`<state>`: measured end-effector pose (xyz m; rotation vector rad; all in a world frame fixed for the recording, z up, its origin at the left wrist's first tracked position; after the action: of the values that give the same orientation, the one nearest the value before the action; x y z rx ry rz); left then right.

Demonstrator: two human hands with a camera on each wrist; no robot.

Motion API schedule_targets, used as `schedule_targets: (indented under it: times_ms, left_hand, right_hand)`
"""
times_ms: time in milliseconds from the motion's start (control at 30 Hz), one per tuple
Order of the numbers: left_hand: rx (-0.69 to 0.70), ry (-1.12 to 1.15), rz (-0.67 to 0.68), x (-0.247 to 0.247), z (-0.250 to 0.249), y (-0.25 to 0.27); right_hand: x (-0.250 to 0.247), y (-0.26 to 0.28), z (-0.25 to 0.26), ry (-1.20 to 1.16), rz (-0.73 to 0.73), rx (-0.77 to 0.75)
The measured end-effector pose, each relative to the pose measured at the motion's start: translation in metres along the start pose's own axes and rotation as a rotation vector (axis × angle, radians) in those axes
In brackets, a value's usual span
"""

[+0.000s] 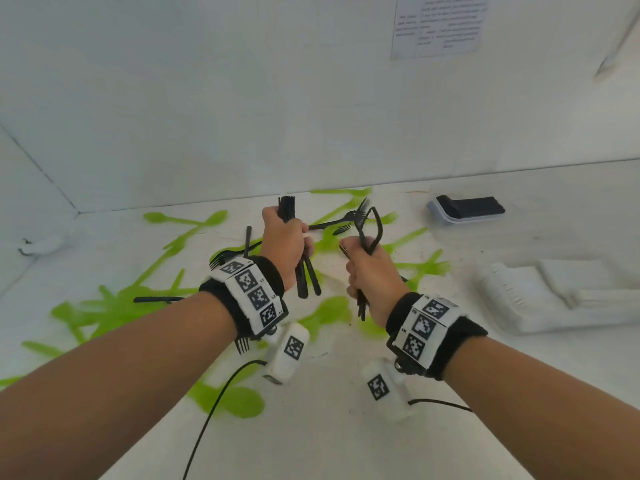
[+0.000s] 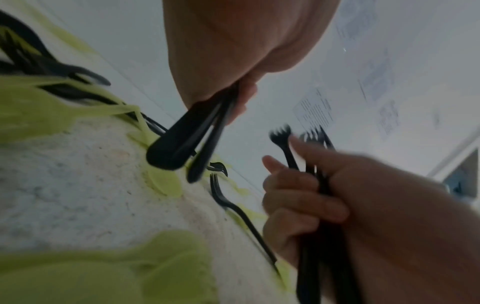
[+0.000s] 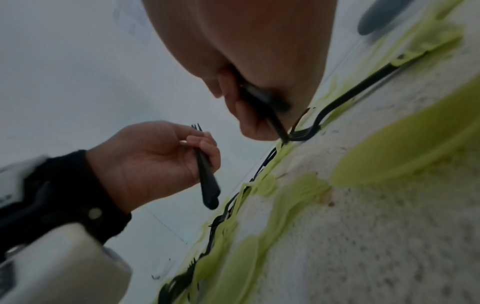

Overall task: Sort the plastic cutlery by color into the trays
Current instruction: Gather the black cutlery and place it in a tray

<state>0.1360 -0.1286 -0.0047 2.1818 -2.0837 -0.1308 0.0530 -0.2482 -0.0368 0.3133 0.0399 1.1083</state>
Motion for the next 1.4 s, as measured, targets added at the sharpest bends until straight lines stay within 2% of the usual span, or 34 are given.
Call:
schedule_targets:
  times_ms: [100,167,233,367,433,533,600,700,767,867,967,1133,1333,1400]
  left_hand:
    - [0.023,-0.095,0.052,0.001,0.007,0.006]
    - [-0.033,-0.062,0.126,0.005,0.012,0.015]
    - [-0.071,-0.053,0.145,0.008,0.016,0.02]
    - [-0.079,-0.045,0.03,0.0,0.017,0.016]
    - [-0.071,-0.037,0.028,-0.008,0.017,0.013]
    - [-0.047,-0.039,0.0,-0.016,0.017,0.011]
    - [-0.028,-0.051,-0.023,-0.021,0.017,0.01]
    - [0.0,-0.092,-0.021,-0.024,0.018,0.009]
    - [-0.013,-0.089,-0.001,-0.021,0.018,0.015]
    - [-0.099,0.05,0.046,-0.013,0.017,0.024]
    - [-0.115,0.102,0.036,-0.015,0.016,0.025]
    - [-0.069,0.114,0.038,-0.029,0.015,0.018]
    - [-0.037,0.106,0.026,-0.036,0.02,0.012]
    - [-0.014,0.064,0.047,-0.038,0.021,0.013]
  right_hand:
    - [0.001,0.0,0.005,-0.049,0.082,0.054]
    - [0.008,0.001,0.009,-0.005,0.177,0.013]
    - [0.016,0.001,0.01,0.05,0.235,-0.027]
    - [0.02,0.001,0.009,0.042,0.257,-0.079]
    - [0.021,0.0,0.007,0.087,0.256,-0.117]
    - [0.02,-0.008,0.003,0.148,0.152,-0.138]
    - [0.021,-0.01,0.004,0.092,0.084,-0.055]
    - [0.028,-0.007,0.003,0.102,0.158,0.028]
    - [0.037,-0.003,0.005,0.14,0.235,-0.006]
    - [0.052,0.003,0.006,0.108,0.297,-0.1]
    - [0.06,0.003,0.006,0.072,0.294,-0.16]
    - [0.063,-0.001,0.004,0.193,0.285,-0.313]
    - [0.067,-0.003,0.004,0.234,0.28,-0.346]
    - [0.07,-0.004,0.002,0.21,0.285,-0.288]
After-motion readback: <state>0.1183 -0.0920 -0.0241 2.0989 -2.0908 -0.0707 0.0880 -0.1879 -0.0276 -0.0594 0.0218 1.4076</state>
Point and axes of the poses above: each hand's wrist, its own y-axis away from the middle knuckle, its own x-axis out of the palm, z = x × y, the point moved 2 cm from there along -y, towards the middle knuckle, and after that the axes turned 5 degrees about -z, right-handed, at the moved point
